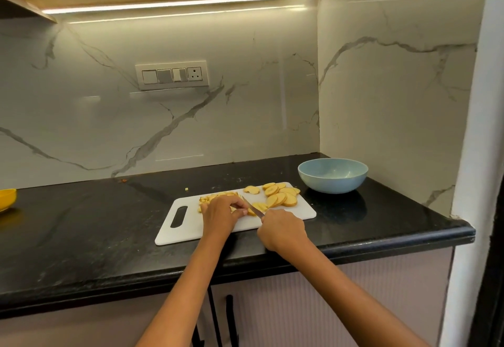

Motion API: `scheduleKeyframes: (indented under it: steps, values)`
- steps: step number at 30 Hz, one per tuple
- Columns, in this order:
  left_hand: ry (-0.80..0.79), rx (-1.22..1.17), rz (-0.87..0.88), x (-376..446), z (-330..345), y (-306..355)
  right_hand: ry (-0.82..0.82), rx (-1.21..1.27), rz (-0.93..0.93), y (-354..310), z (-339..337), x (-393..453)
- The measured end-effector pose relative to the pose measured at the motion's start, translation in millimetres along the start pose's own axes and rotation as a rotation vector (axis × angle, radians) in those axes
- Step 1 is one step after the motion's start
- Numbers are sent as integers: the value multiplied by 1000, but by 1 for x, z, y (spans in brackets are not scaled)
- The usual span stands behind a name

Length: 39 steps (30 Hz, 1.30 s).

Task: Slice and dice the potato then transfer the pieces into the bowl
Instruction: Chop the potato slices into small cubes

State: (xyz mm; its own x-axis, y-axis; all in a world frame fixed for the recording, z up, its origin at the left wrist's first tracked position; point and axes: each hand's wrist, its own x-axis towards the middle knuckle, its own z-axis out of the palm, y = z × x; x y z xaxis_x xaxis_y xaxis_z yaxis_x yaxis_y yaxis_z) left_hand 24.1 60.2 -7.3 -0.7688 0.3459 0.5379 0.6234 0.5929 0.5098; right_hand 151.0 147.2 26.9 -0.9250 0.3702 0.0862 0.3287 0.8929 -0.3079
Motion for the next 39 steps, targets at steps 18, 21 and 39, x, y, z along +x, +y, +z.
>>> scheduleKeyframes:
  steps: [18, 21, 39]
  values:
    - [-17, 172, 74, -2, -5, 2, -24, -199, -110, 4, 4, -3]
    - [-15, 176, 71, -5, -6, 4, -20, -196, -112, 2, 4, 5]
    - [-299, 321, 191, 13, -1, 13, 396, 296, 38, 41, 6, 49]
